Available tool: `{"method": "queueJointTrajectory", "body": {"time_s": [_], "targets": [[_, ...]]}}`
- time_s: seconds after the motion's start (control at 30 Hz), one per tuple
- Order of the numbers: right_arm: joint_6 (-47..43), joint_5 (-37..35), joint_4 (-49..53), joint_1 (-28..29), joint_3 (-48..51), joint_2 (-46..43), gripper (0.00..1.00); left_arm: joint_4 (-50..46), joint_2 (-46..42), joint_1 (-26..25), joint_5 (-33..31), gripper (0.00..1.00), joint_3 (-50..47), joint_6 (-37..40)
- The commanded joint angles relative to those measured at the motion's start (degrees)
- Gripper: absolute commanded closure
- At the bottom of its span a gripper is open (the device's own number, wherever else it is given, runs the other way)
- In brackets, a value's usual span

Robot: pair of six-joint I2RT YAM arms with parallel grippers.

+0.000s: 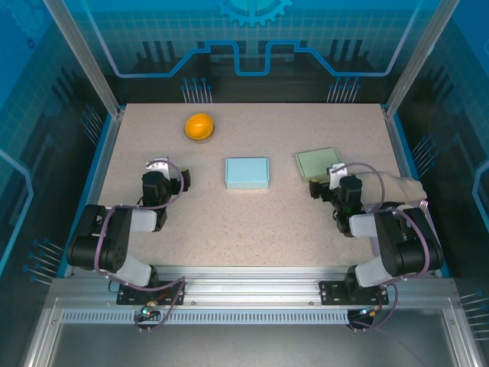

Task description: Fold the paper box

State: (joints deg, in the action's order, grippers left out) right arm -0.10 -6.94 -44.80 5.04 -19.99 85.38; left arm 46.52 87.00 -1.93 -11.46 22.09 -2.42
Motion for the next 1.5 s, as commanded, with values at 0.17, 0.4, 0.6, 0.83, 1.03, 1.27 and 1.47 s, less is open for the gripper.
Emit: {"method": "queueJointTrajectory", "body": {"time_s": [0.17,0.4,0.6,0.83,1.03,1.27,1.47], "targets": [[-0.77,3.59,1.48,-1.35,-4.64,0.87,0.0,-0.31,-0.08,0.35,1.62,0.01,1.24,1.28],[-0.54,4.3,1.73,-1.77,-4.71,0.85,0.0,-0.3,-0.06,0.35,1.62,0.01,1.28,1.27],[-0.52,4.3,1.73,-1.74,-4.71,0.84,0.0,-0.33,-0.08,0.4,1.62,0.01,1.22,1.27],[-0.54,4.3,1.73,-1.76,-4.75,0.84,0.0,-0.26,-0.07,0.42,1.62,0.01,1.16,1.36],[-0.55,4.3,1.73,-1.74,-4.71,0.84,0.0,-0.33,-0.07,0.4,1.62,0.01,1.18,1.36],[-0.53,4.35,1.73,-1.71,-4.71,0.84,0.0,-0.25,-0.03,0.35,1.7,0.01,1.17,1.36],[-0.53,4.31,1.73,-1.74,-4.71,0.84,0.0,-0.42,-0.03,0.35,1.72,0.01,1.26,1.36]]}}
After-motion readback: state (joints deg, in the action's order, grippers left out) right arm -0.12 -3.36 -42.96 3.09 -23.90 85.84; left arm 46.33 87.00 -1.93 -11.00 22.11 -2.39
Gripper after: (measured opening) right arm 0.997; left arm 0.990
